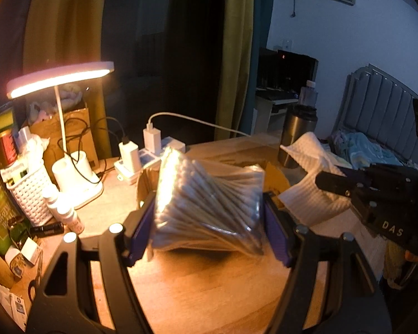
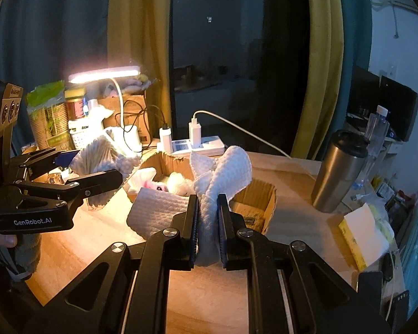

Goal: Organize soft objects
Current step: 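Carry the cotton swab bag and white cloth over the cardboard box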

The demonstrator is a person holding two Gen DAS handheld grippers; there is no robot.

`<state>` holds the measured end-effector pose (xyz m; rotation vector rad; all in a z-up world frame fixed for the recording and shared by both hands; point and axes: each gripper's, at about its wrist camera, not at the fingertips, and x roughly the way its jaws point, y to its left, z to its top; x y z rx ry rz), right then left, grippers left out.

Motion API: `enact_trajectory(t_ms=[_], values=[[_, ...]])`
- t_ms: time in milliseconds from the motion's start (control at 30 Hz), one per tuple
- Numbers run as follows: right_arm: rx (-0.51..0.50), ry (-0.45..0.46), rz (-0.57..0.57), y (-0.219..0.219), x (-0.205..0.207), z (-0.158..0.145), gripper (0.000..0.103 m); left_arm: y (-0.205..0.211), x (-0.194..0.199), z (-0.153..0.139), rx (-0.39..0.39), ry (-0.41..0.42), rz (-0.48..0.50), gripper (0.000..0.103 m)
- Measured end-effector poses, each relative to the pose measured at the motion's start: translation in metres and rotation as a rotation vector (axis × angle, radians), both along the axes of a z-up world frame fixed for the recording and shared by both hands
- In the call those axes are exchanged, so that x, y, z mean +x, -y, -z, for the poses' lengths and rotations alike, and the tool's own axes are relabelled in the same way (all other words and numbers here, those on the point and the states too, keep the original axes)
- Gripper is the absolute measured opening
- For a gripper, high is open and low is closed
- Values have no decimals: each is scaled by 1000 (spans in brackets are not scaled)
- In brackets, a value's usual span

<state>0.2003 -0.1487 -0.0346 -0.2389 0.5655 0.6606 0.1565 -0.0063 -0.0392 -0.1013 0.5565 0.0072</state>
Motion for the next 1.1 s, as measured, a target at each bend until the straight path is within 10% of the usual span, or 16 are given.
enact_trajectory(t_ms=[1100], values=[[25, -84, -19, -9, 99, 37, 14, 8, 103, 48, -38, -138, 1, 72]])
